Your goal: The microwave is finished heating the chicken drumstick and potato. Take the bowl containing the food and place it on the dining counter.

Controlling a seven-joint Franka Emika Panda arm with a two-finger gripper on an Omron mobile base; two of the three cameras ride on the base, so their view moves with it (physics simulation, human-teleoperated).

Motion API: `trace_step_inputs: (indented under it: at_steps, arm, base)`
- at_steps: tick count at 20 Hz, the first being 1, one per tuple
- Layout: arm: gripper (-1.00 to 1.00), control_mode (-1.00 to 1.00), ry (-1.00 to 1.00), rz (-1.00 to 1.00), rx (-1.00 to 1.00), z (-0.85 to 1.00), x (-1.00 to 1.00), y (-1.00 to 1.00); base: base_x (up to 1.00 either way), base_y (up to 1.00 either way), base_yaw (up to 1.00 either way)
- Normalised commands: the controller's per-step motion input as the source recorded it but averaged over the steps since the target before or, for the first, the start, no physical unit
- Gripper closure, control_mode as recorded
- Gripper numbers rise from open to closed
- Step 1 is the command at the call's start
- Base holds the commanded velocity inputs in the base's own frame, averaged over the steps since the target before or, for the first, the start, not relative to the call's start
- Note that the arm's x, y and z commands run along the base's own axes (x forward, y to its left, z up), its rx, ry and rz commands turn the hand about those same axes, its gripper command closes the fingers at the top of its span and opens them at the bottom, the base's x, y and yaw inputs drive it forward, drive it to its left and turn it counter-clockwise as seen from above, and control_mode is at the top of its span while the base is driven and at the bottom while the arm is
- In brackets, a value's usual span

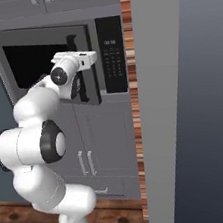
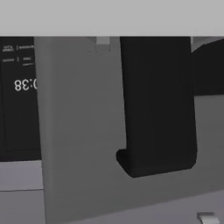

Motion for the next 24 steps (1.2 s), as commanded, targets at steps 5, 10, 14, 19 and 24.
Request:
trace_step_inputs:
  at_steps: [5, 10, 14, 19, 24]
  arm:
    - [1.00, -1.00, -0.01, -0.04, 0.00, 0.59, -1.00, 0.35]
    - [1.00, -1.00, -0.01, -0.06, -0.03, 0.54, -1.00, 0.62]
    - [1.00, -1.00, 0.00, -0.05, -0.04, 0.56, -1.00, 0.75]
    - [1.00, -1.00, 0.00, -0.03, -0.04, 0.58, -1.00, 0.76]
    - [1.00, -1.00, 0.00, -0.01, -0.04, 0.52, -1.00, 0.76]
  base:
    - [0.00, 0.00, 0.00]
    - [0.00, 0.00, 0.00]
    - [0.00, 0.00, 0.00]
    - [0.00, 0.00, 0.00]
    - [0.00, 0.00, 0.00]
